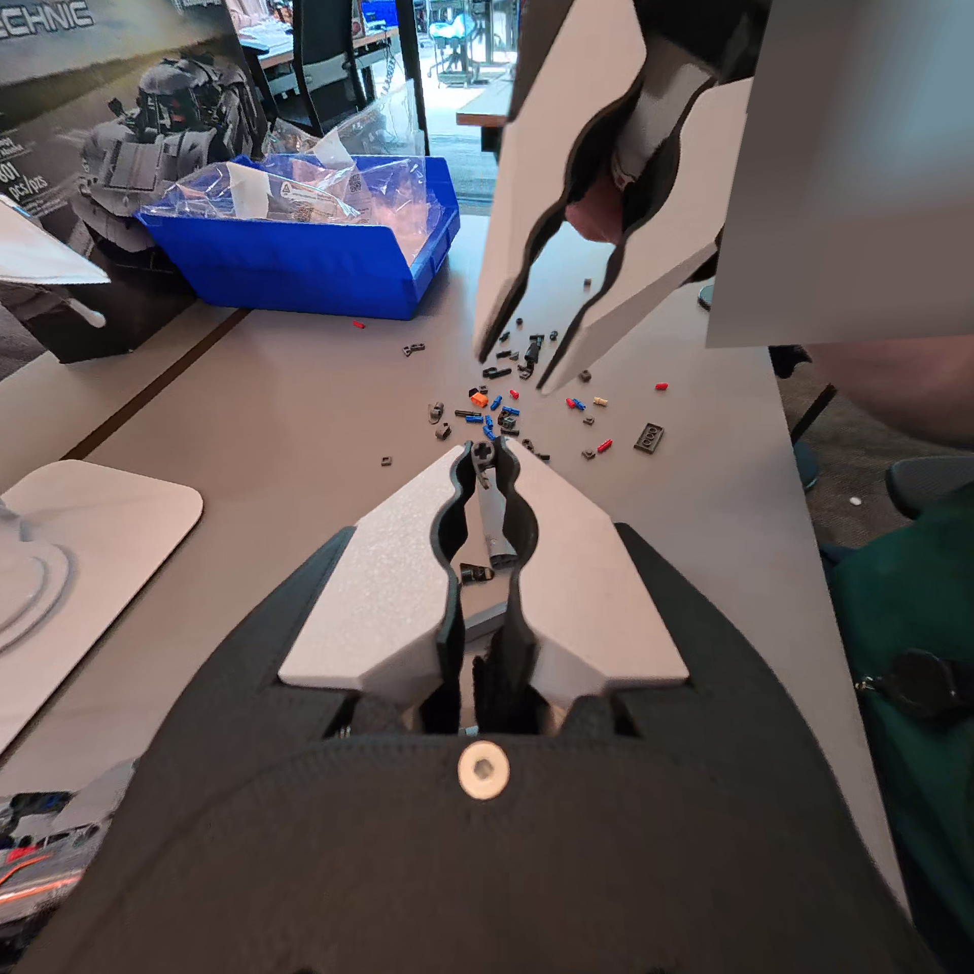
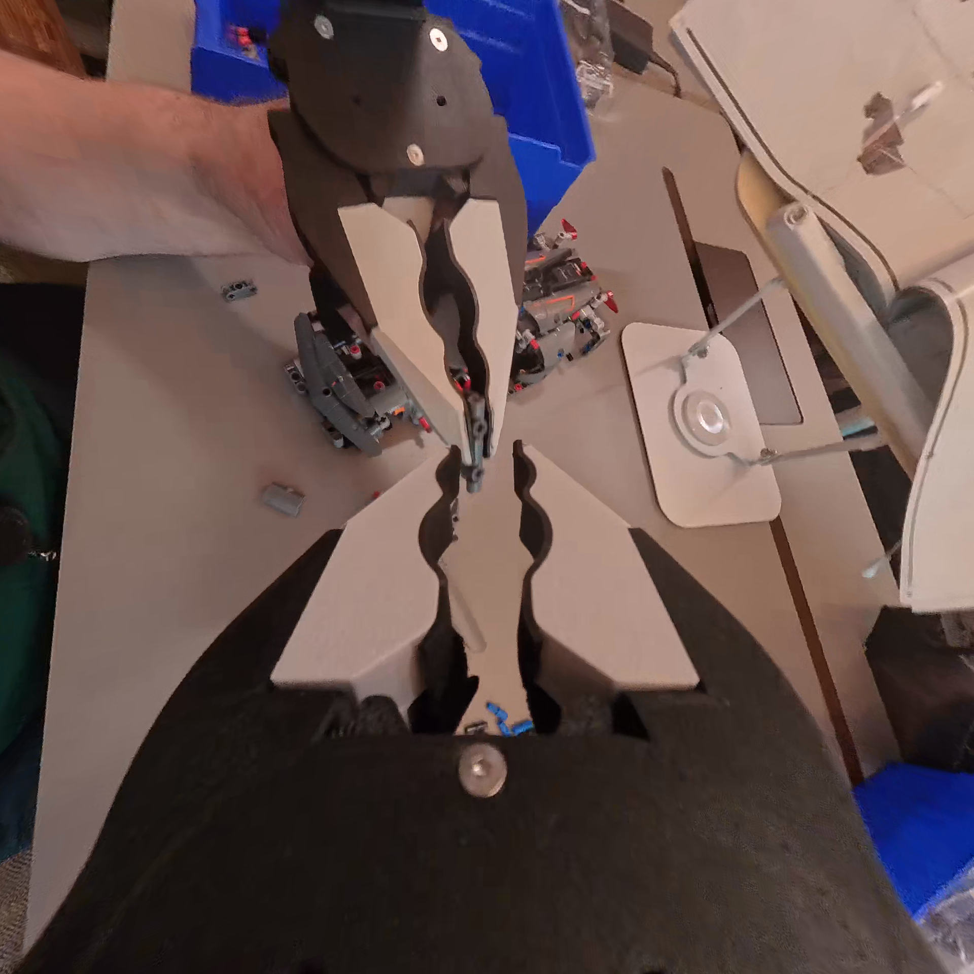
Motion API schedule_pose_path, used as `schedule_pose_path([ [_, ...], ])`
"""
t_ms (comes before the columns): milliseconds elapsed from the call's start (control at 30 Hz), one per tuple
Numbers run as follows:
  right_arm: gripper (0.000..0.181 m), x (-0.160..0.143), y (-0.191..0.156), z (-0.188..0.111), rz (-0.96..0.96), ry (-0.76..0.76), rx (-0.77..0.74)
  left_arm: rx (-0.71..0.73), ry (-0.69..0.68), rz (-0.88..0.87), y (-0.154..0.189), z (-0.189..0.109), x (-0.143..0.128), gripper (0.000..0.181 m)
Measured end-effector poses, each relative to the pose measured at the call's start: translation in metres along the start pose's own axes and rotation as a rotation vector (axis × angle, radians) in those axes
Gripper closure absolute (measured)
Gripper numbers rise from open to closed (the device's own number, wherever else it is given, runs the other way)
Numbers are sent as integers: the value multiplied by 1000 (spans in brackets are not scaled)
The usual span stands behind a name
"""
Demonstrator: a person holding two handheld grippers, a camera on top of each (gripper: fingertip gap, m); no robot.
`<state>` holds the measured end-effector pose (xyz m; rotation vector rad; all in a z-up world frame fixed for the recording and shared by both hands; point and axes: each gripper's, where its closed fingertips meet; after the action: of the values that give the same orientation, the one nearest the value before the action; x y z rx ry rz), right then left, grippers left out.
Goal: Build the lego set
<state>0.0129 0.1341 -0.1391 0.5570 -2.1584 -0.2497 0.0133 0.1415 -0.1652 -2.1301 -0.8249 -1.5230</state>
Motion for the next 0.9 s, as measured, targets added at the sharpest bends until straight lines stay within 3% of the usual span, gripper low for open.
schedule_pose_path([
  [200,168,-30,-1,-24,155,13,-66,-50,-33,-23,4,3,-7,177],
  [333,160,-39,-14,-19,259,73,-43,-122,33,-18,18,7,4,177],
  [433,153,-30,-23,-10,308,171,-14,-185,112,-45,29,7,17,177],
  [567,165,-20,-22,-3,351,250,-2,-252,174,-87,35,4,26,177],
  [633,175,-16,-23,-4,369,289,31,-250,196,-85,34,2,29,177],
  [900,177,-2,-9,-16,537,557,35,-223,348,-157,19,-15,49,175],
])
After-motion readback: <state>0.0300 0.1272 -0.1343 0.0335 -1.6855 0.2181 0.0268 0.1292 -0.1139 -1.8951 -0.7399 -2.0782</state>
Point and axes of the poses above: each gripper's, where its closed fingertips meet, z out along the fingers, x out of its top, y = z × x across the jaws, and after that the axes turned 3 degrees about -z, right-handed
